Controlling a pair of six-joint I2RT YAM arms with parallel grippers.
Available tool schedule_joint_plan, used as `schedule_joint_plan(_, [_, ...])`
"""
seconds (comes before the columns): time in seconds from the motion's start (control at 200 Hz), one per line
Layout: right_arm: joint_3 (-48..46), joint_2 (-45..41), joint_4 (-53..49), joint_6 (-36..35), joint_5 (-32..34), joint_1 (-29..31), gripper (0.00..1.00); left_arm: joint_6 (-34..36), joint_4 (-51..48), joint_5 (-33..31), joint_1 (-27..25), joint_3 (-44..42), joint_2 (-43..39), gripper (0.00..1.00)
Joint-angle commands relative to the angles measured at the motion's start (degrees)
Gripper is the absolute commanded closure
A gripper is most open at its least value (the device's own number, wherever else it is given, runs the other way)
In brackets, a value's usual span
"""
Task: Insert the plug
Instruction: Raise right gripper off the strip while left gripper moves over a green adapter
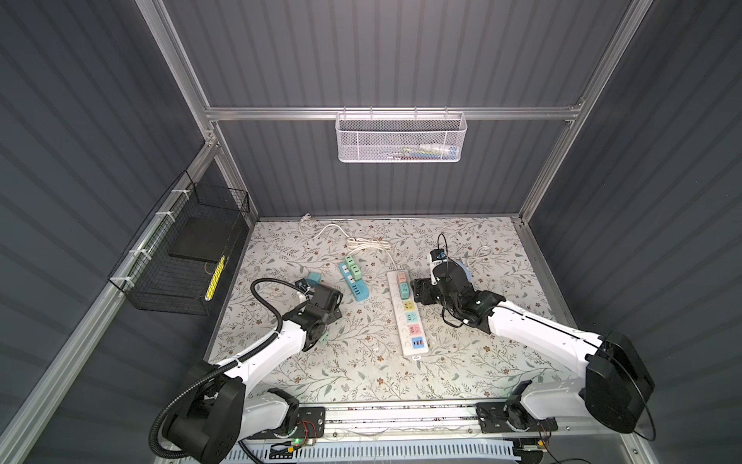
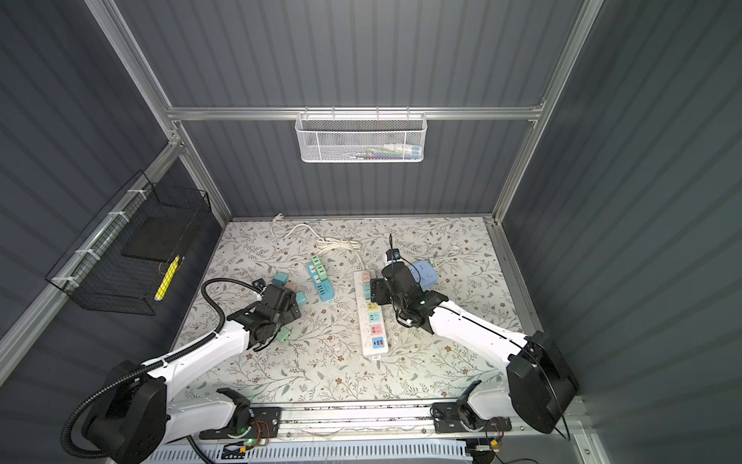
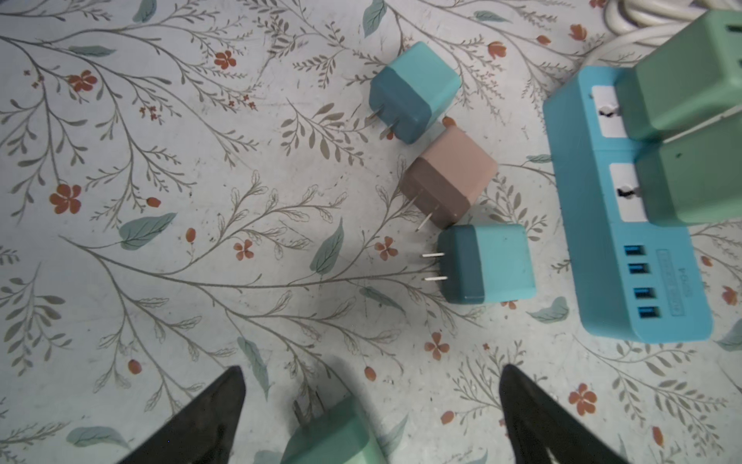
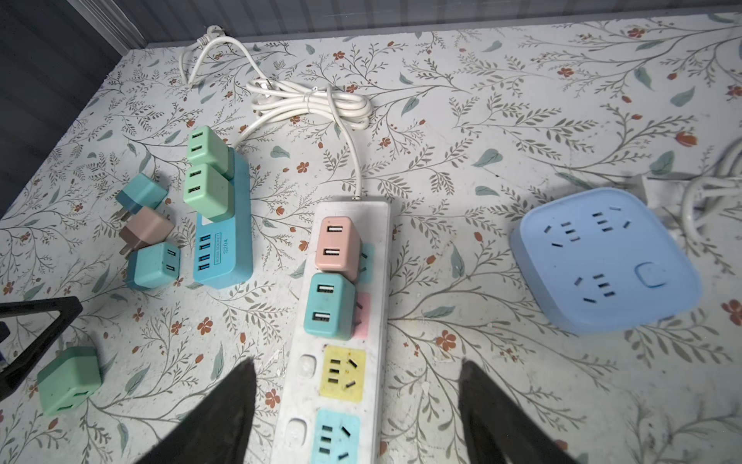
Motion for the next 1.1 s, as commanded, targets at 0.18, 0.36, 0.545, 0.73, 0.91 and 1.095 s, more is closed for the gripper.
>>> schedule_joint_plan(0.18, [-2.2,-2.4,-0.3,-0.7,0.6,-0.1,0.19,3.1,4.0,12.6,0.3,-0.9,3.2,0.04])
schedule_joint_plan(0.36, [-2.8,-3.7,-0.7,-0.9,0.6,-0.1,0.18,0.7,3.1,14.7,0.0,-2.0,0.2,0.05])
schedule_joint_plan(0.545, [-2.6,-4.1,-1.2,-1.6,1.4,-0.2,0.17,-0.4,2.4,15.2,-0.1,-3.6,-0.6,0.06])
schedule_joint_plan(0.73, [-2.8,-4.7,-1.1,-0.9,1.3,-0.2,0.17,-0.6,0.9,14.7,-0.7,-3.7,-2.5,0.07])
schedule_joint_plan(0.91, [-2.9,-4.7,-1.2,-0.9,0.9,-0.2,0.16,0.6,-5.1,10.0,-0.7,-2.4,-5.2,0.04])
schedule_joint_plan(1.095, [-3.5,-5.0,-1.2,-0.7,1.1,-0.1,0.15,-1.2,-8.0,12.1,-0.8,-3.9,-5.1,0.04])
